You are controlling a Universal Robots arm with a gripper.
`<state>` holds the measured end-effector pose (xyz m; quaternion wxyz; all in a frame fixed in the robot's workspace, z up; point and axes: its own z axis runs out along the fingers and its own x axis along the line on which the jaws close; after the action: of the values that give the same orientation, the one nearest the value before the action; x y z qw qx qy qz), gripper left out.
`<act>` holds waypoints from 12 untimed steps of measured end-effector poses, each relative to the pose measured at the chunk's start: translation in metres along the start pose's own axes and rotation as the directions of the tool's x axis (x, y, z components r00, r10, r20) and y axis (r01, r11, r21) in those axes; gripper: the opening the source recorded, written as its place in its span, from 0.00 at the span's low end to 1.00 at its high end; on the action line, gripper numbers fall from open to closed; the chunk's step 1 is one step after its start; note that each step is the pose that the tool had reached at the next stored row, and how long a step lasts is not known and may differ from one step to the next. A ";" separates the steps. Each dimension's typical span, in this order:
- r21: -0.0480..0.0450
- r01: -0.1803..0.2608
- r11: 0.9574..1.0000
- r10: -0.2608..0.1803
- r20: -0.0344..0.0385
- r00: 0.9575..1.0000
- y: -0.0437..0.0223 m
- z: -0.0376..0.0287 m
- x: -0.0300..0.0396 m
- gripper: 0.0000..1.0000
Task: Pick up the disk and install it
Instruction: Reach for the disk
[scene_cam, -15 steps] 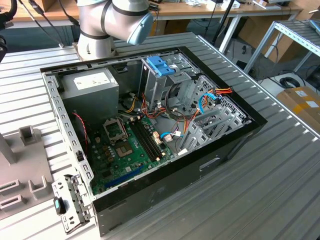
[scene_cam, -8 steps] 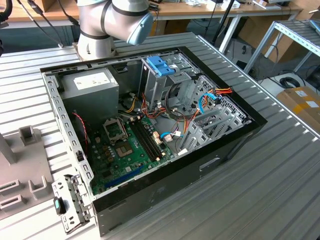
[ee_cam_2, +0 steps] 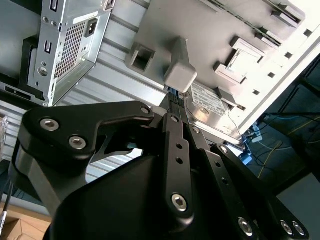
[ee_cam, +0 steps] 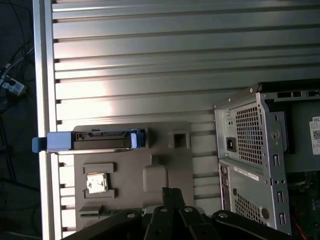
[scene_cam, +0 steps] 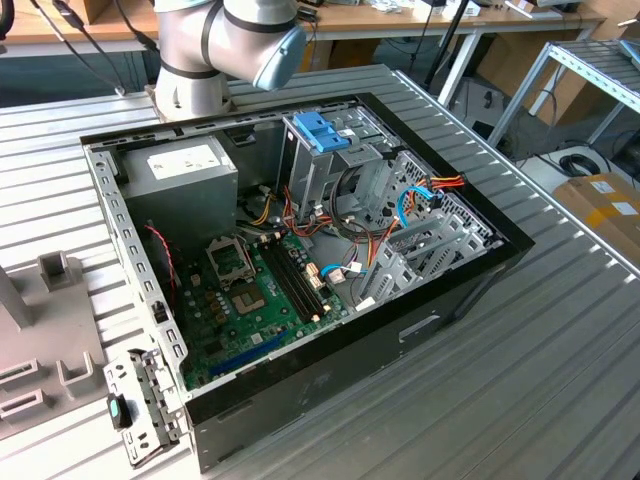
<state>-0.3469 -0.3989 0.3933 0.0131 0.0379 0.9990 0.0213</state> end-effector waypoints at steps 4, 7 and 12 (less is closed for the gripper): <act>0.000 0.000 1.000 0.000 0.000 1.000 -0.0002 -0.0001 0.0028 0.11; 0.000 0.000 1.000 0.000 0.000 1.000 -0.0004 -0.0001 0.0047 0.11; 0.000 0.000 1.000 0.000 0.000 1.000 -0.0007 -0.0002 0.0088 0.11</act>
<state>-0.3557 -0.3989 0.3932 0.0131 0.0379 0.9990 0.0213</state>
